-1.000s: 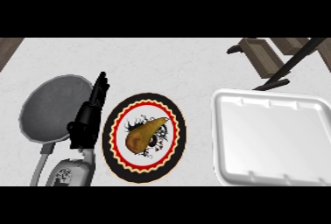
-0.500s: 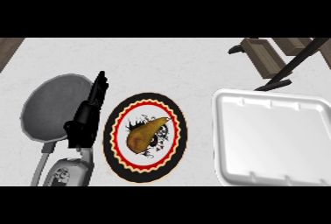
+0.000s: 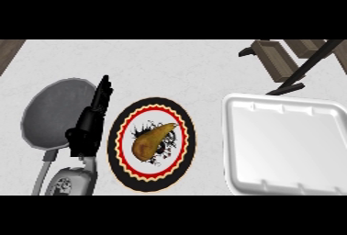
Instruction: Pick the tomato from the tray and place it in the tiered basket
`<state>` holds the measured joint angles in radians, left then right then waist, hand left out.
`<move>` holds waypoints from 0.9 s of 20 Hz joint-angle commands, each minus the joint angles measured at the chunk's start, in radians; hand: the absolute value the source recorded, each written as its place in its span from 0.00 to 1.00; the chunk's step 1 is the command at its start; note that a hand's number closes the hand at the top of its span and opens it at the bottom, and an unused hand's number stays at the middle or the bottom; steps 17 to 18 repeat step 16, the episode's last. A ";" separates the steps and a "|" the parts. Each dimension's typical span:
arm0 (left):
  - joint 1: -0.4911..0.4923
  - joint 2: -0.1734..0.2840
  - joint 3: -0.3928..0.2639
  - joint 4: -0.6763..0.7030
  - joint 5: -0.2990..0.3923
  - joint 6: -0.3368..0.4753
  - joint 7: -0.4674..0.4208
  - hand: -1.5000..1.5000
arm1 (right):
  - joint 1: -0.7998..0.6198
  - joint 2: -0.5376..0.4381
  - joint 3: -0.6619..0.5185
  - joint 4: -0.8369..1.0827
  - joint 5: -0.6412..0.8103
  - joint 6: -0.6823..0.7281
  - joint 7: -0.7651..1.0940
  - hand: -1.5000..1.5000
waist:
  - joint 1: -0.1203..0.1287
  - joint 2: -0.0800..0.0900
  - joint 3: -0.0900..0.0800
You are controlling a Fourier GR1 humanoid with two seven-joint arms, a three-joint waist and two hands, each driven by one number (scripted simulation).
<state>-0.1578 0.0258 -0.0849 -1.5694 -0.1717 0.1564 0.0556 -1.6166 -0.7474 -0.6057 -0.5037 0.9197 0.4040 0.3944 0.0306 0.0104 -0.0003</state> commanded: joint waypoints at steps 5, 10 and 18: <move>0.047 -0.010 -0.006 -0.009 -0.002 0.008 -0.034 0.50 | 0.069 -0.198 -0.143 0.063 -0.078 -0.049 0.065 0.00 | -0.018 -0.004 0.001; 0.048 -0.005 0.005 -0.003 -0.007 0.016 -0.030 0.50 | 0.183 -0.396 -0.254 0.104 -0.167 0.055 -0.032 0.00 | -0.036 -0.006 0.003; 0.047 0.014 0.015 -0.043 0.018 -0.006 0.006 0.50 | 0.323 -0.578 -0.324 0.179 -0.237 0.215 -0.150 0.00 | -0.029 -0.008 0.004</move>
